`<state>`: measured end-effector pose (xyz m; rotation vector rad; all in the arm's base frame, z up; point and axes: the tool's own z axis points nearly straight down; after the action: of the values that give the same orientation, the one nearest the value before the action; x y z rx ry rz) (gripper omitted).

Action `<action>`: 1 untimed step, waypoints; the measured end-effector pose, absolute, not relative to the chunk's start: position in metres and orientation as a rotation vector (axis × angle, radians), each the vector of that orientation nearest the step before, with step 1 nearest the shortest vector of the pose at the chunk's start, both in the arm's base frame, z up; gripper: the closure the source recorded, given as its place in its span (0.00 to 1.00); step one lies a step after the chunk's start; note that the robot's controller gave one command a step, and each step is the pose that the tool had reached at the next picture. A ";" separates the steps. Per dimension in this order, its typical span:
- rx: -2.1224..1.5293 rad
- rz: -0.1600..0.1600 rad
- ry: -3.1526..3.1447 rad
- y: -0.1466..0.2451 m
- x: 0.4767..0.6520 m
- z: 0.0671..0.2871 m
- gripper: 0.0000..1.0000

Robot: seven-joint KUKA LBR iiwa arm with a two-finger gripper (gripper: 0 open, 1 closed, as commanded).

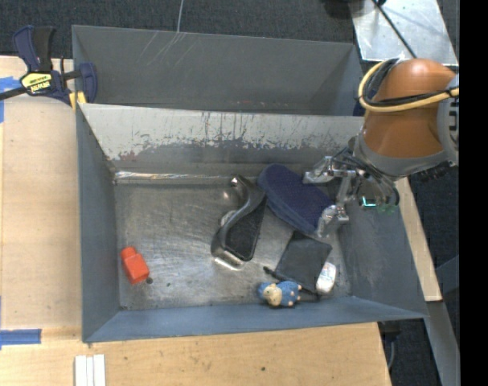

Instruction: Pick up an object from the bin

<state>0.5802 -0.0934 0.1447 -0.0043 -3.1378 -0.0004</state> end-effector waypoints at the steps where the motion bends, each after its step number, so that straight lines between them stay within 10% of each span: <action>1: -0.117 -0.002 -3.157 -0.097 0.604 0.076 0.00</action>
Offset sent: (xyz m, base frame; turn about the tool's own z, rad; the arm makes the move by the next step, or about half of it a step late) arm 0.0183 -0.0038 -0.0747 0.0706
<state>0.6043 -0.0974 0.0755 -0.1171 -3.1570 -0.0017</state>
